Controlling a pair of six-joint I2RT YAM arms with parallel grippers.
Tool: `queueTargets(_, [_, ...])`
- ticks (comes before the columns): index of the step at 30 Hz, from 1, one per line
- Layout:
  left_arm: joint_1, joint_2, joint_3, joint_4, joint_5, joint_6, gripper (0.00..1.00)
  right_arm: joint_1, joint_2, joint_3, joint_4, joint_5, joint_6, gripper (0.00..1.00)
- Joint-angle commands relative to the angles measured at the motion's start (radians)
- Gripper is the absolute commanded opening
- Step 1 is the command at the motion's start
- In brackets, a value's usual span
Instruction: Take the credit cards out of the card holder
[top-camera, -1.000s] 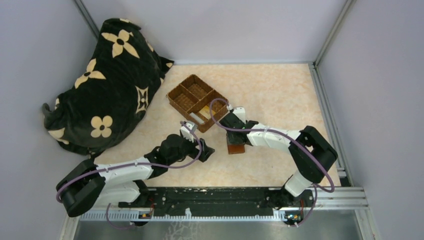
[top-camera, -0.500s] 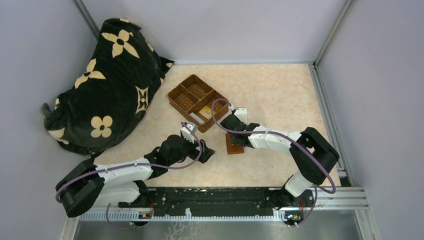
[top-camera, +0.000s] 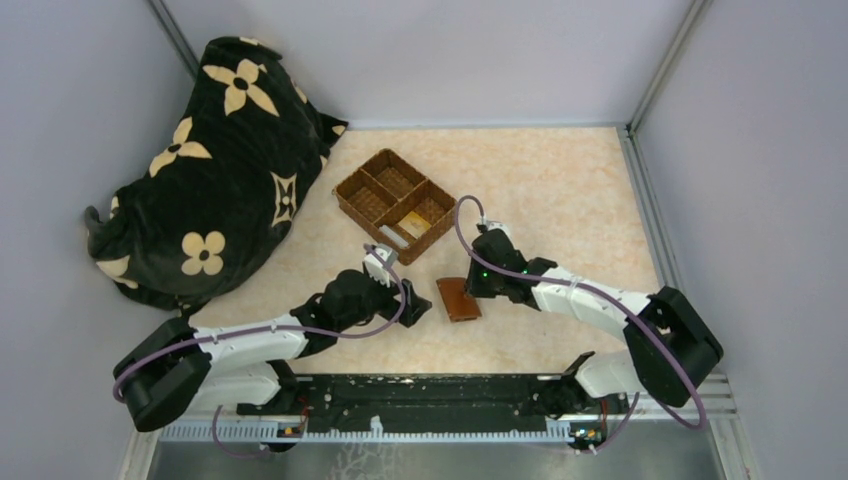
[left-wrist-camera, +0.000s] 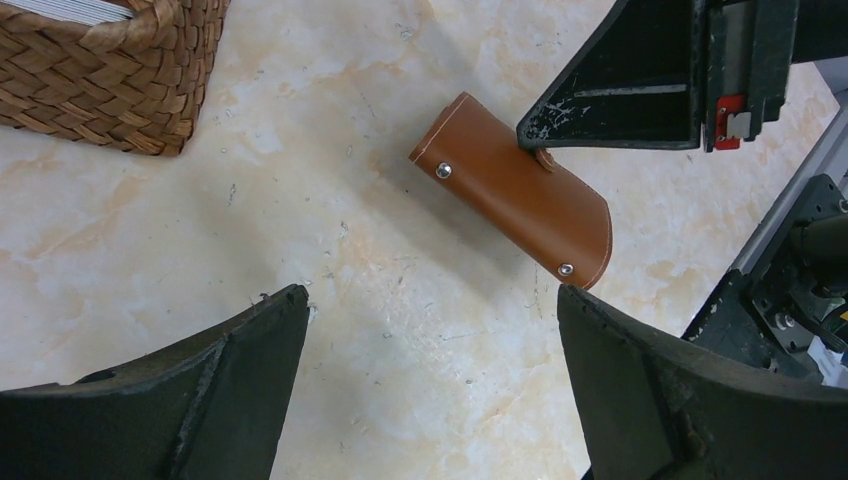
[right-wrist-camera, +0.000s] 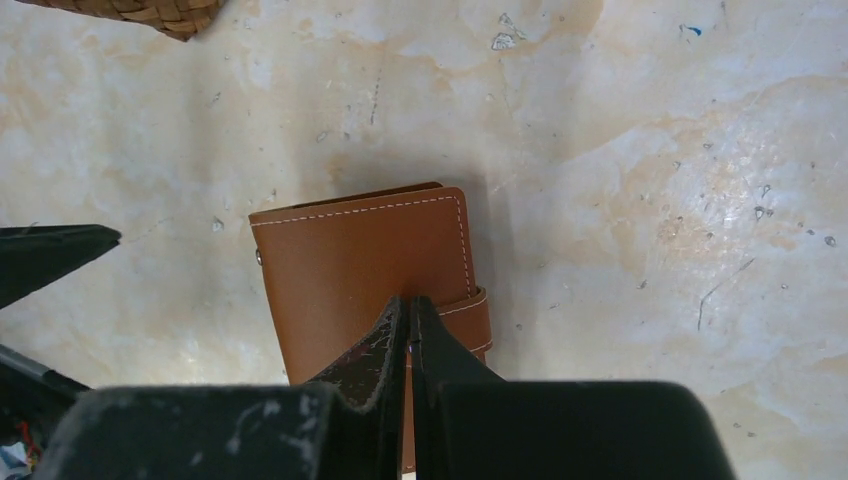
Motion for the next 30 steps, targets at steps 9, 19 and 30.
queueTargets(9, [-0.050,0.193,0.158,-0.028,-0.004,-0.138,0.80,-0.003,-0.012,-0.038,0.098,-0.060,0.010,0.00])
queueTargets(19, [-0.094,0.381,0.175,0.035,0.026,-0.226,0.00,-0.003,0.004,-0.058,0.149,-0.100,0.007,0.00])
queueTargets(30, [-0.115,0.297,0.162,-0.012,-0.019,-0.228,0.15,-0.003,0.006,-0.052,0.123,-0.077,-0.001,0.00])
